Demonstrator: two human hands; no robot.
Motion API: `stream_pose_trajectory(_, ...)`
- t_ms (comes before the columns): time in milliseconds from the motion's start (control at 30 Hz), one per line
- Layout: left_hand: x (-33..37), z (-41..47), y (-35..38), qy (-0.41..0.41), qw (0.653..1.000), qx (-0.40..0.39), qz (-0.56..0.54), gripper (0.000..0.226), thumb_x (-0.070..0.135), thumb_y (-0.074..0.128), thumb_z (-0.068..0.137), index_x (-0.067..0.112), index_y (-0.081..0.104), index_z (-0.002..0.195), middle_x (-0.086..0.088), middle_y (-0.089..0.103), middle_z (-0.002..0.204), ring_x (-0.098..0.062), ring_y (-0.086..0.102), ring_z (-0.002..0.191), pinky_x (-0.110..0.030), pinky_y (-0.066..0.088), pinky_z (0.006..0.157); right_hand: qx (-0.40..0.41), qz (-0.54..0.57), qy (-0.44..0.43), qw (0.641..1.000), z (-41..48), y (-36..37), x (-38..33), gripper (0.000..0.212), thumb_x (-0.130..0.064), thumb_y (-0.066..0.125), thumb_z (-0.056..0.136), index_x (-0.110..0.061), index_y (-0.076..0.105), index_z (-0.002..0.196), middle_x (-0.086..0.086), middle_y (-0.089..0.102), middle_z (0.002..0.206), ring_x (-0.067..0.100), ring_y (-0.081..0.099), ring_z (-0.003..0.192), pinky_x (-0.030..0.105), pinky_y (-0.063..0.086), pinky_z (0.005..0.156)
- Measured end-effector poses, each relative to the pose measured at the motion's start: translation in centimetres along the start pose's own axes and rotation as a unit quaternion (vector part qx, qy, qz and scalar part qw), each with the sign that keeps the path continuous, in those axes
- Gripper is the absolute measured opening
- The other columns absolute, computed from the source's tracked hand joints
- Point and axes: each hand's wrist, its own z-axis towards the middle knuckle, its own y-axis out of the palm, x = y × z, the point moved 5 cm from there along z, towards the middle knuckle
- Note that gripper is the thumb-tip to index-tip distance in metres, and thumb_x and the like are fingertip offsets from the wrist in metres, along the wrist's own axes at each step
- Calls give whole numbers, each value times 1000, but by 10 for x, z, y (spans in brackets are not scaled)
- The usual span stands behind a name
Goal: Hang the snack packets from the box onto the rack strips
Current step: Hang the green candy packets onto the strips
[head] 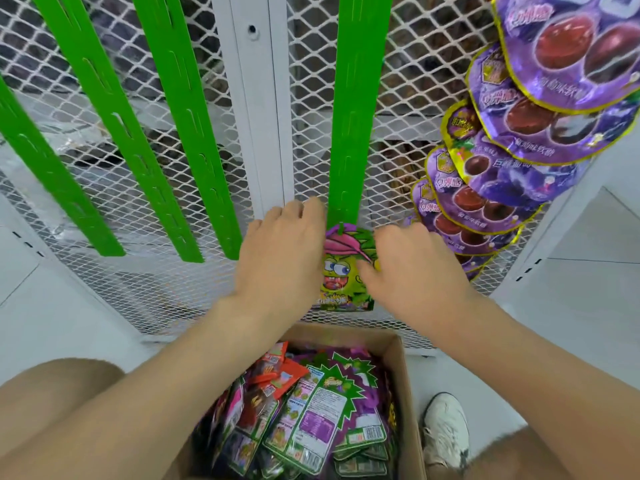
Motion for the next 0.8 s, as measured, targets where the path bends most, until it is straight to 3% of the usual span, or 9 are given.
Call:
stream_pose_trajectory(33, -1, -3, 10, -9, 998, -63, -12, 25, 16, 74, 85, 18, 54, 100, -6, 63, 99, -36, 64, 94, -40, 42, 69, -32, 10, 0, 999, -2, 7, 1, 30, -43, 58, 99, -14, 51, 94, 10, 53, 89, 39, 61, 91, 35, 41, 69)
stream_pose_trajectory(100, 2, -15, 41, -26, 968, -248, -27, 26, 33, 78, 86, 18, 60, 97, -6, 64, 98, -34, 66, 96, -40, 49, 73, -149, 51, -32, 987, -7, 23, 0, 32, -40, 63, 93, -8, 62, 90, 10, 63, 85, 34, 64, 86, 37, 55, 74)
stream_pose_trajectory(200, 24, -51, 99, 63, 879, -472, 3, 51, 53, 74, 89, 11, 52, 70, -2, 53, 73, -31, 60, 81, -40, 53, 73, -374, 53, -118, 918, -22, 49, -5, 35, -39, 61, 96, -8, 76, 89, 12, 74, 85, 29, 68, 83, 40, 59, 75)
stream_pose_trajectory(267, 35, -83, 139, 85, 826, -557, 14, 57, 60, 66, 95, 9, 55, 70, -3, 56, 73, -27, 59, 73, -41, 58, 79, -453, 15, -158, 877, -30, 61, -4, 39, -40, 57, 101, -6, 76, 96, 10, 72, 88, 27, 64, 82, 38, 54, 73)
stream_pose_trajectory(333, 41, -116, 172, 64, 812, -580, -12, 66, 67, 64, 93, 2, 65, 107, -11, 68, 105, -30, 66, 92, -45, 59, 90, -462, 0, -165, 871, -32, 72, 2, 38, -37, 56, 102, -4, 74, 97, 12, 71, 90, 28, 60, 79, 34, 47, 67)
stream_pose_trajectory(400, 43, -146, 195, 65, 819, -571, -12, 86, 67, 64, 93, -2, 49, 142, -20, 57, 140, -38, 60, 123, -48, 54, 102, -440, 10, -157, 884, -31, 84, 6, 35, -30, 55, 102, -1, 69, 88, 13, 63, 79, 28, 53, 72, 33, 42, 62)
stream_pose_trajectory(467, 45, -167, 206, 82, 827, -556, 3, 94, 57, 68, 94, -3, 32, 156, -25, 42, 154, -41, 50, 138, -48, 49, 109, -430, 15, -156, 889, -33, 92, 9, 37, -28, 53, 102, 1, 69, 86, 12, 61, 75, 29, 53, 70, 34, 43, 61)
stream_pose_trajectory(633, 42, -184, 222, 82, 833, -547, 25, 69, 32, 78, 88, -1, 45, 140, -19, 56, 132, -36, 59, 120, -42, 53, 94, -451, 22, -175, 875, -44, 109, 11, 37, -35, 55, 103, -4, 74, 98, 12, 74, 90, 33, 69, 89, 44, 59, 83)
stream_pose_trajectory(800, 22, -159, 210, 19, 859, -512, 10, 29, 13, 65, 92, 7, 56, 119, -16, 63, 120, -37, 66, 109, -44, 54, 79, -437, 14, -198, 877, -39, 111, 8, 30, -24, 52, 104, -2, 69, 92, 4, 58, 70, 26, 53, 68, 47, 55, 94)
